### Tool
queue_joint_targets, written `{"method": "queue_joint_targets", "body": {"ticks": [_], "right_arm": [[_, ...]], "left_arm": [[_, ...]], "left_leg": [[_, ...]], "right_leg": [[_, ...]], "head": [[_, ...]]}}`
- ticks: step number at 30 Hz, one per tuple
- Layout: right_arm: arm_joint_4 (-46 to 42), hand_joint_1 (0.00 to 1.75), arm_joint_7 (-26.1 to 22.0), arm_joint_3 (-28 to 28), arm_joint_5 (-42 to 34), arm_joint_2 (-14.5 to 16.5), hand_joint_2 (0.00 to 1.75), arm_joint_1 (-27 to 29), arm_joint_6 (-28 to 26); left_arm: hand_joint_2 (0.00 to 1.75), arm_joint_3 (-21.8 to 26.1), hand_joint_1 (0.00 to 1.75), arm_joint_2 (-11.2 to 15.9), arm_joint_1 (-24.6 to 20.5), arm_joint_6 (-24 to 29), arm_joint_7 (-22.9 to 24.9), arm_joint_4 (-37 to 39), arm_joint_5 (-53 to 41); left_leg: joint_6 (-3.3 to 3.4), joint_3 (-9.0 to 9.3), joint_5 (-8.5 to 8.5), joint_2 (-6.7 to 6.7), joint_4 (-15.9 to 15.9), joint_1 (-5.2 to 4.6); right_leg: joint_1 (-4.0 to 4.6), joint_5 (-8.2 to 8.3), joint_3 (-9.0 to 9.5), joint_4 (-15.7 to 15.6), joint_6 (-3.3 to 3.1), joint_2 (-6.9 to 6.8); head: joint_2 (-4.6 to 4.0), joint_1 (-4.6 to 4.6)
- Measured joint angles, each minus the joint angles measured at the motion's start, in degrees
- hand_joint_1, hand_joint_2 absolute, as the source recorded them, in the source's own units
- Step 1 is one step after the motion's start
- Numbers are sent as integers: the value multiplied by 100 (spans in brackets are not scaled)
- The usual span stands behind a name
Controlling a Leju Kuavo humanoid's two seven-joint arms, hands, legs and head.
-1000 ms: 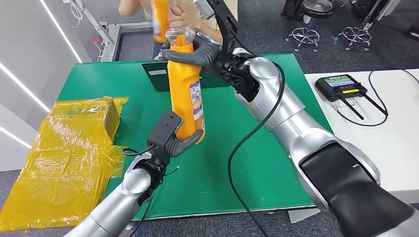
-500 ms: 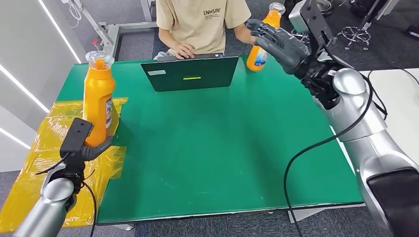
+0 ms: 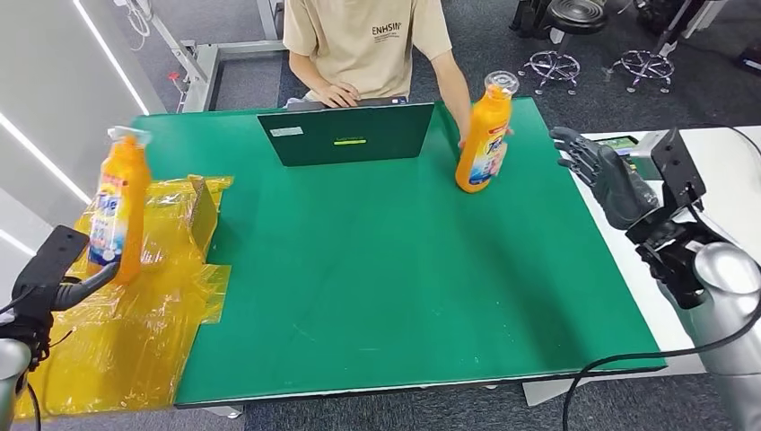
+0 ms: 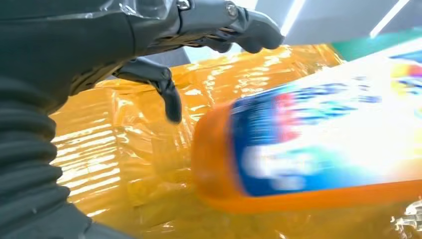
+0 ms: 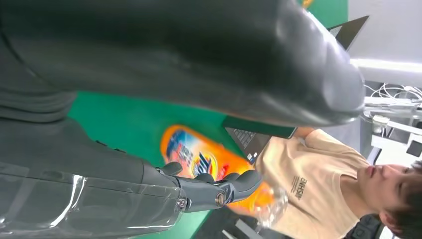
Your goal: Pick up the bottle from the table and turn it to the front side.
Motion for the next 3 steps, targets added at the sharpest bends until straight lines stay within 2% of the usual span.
{"method": "queue_joint_targets", "body": {"ticks": [3], "right_arm": [[-51, 0, -13, -44, 115, 6, 0, 96, -101]], "left_arm": [[0, -181, 0, 24, -148, -63, 66, 101, -113]], "left_leg": [[2, 1, 2, -1, 1, 1]], "right_leg": [[-1, 2, 2, 0, -1, -1]], "head": [[0, 1]]}}
